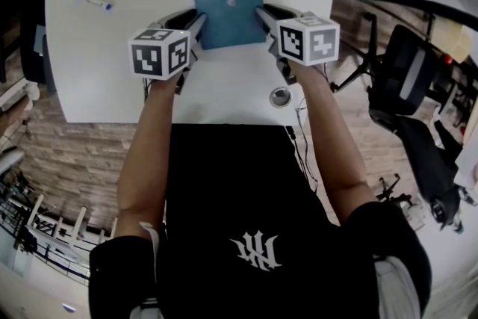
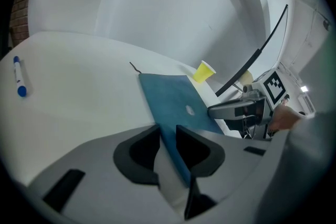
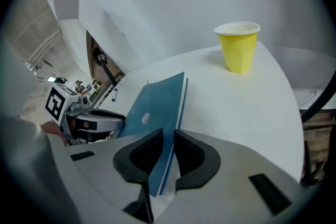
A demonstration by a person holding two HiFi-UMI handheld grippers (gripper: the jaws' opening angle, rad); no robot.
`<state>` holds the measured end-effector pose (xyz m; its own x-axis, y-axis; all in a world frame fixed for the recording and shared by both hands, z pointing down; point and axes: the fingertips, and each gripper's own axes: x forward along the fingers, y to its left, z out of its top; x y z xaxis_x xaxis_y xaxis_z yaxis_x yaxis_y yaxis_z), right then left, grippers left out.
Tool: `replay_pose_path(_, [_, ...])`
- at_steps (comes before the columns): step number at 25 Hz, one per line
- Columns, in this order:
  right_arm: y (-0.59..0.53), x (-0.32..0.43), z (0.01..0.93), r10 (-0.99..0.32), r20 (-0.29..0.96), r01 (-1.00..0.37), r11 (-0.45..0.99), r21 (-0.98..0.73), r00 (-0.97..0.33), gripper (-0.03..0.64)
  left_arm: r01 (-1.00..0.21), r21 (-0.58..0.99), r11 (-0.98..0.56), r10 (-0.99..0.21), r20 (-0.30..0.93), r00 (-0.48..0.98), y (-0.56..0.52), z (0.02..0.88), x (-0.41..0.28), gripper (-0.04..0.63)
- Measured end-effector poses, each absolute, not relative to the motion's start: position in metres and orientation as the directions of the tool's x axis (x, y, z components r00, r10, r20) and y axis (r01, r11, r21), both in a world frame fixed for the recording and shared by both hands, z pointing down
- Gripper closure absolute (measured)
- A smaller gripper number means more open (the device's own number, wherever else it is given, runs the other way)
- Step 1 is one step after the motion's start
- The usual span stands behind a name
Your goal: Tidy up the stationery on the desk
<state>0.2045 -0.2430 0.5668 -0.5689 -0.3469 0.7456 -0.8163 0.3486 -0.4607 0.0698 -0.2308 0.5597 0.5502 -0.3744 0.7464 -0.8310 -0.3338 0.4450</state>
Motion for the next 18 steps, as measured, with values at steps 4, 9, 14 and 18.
replay_pose_path(4, [-0.242, 0.206, 0.567, -0.353, 0.744, -0.819, 0.336, -0.465, -0.568, 0.531, -0.827, 0.455, -0.33, -0.374, 0.741, 0.558, -0.23, 0.56, 0.07, 0.503])
replay_pose_path(9, [-0.234, 0.197, 0.569, -0.329, 0.736, -0.802, 0.327, -0.499, -0.592, 0.532, -0.83, 0.451, -0.329, -0.378, 0.742, 0.553, -0.225, 0.561, 0.061, 0.505])
replay_pose_path(14, [-0.221, 0.173, 0.57, -0.305, 0.736, -0.791, 0.342, -0.507, -0.604, 0.532, -0.84, 0.437, -0.321, -0.381, 0.752, 0.537, -0.215, 0.561, 0.037, 0.506])
replay_pose_path(18, [-0.211, 0.144, 0.57, -0.289, 0.73, -0.779, 0.344, -0.525, -0.62, 0.532, -0.847, 0.414, -0.333, -0.367, 0.771, 0.52, -0.206, 0.561, 0.009, 0.506])
